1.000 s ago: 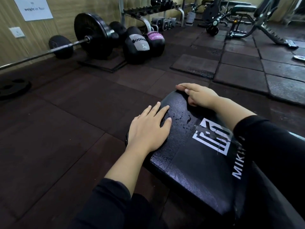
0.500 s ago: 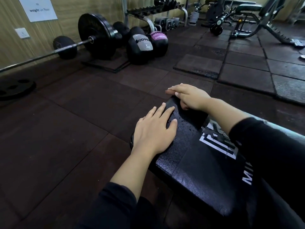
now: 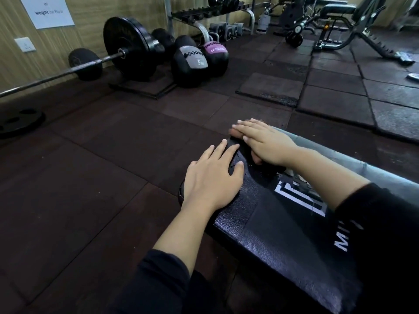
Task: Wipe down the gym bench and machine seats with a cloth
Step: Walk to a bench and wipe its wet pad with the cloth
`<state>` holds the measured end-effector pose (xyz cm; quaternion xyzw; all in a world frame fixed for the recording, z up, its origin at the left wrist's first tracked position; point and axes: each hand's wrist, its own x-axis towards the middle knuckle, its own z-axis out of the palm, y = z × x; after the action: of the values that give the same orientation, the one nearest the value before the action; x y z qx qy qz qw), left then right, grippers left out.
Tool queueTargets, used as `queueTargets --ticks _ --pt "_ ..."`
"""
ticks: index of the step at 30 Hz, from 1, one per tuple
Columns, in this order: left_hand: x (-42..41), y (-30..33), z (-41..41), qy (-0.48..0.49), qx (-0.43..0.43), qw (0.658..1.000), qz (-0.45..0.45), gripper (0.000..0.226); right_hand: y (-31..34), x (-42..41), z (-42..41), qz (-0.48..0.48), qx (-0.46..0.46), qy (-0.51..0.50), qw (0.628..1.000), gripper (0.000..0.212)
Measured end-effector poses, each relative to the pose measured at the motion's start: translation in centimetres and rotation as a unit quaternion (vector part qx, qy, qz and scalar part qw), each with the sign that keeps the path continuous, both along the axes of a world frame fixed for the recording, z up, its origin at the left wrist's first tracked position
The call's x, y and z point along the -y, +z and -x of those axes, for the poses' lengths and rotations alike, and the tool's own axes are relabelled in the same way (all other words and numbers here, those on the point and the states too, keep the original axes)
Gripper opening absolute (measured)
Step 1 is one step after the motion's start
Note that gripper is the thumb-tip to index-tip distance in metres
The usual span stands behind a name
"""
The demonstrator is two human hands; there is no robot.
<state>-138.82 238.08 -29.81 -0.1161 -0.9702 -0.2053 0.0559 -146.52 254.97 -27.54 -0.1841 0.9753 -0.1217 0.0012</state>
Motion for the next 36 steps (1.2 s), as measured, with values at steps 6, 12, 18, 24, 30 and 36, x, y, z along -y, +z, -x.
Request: queueTargets --ticks 6,12,18,24,30,36 --pt "0.2 0.3 0.0 0.000 0.017 1.000 -0.011 0.049 1.8 -0.4 2.6 0.010 0.044 -0.054 0.998 0.045" --pt "0.2 0.8 -0.3 0.003 0.025 1.000 -0.010 0.048 1.0 -3.5 -1.9 -0.018 0.054 -0.070 0.996 0.051" --pt "0.3 1.1 -0.4 0.000 0.027 0.999 -0.020 0.048 0.0 -2.5 -8.6 0.026 0.006 -0.083 0.996 0.051" --pt "1.4 1.4 -1.7 0.021 0.007 0.996 -0.087 0.044 -0.4 -2.4 -9.2 0.045 -0.031 -0.093 0.994 0.047" --pt "3.4 0.0 -4.3 0.058 0.028 0.993 -0.104 0.049 -0.4 -2.3 -9.1 0.035 -0.025 -0.094 0.995 0.048" --pt "3.2 -0.7 -4.3 0.077 -0.002 0.988 -0.131 0.046 0.2 -1.4 -7.7 0.021 -0.008 -0.099 0.995 0.045"
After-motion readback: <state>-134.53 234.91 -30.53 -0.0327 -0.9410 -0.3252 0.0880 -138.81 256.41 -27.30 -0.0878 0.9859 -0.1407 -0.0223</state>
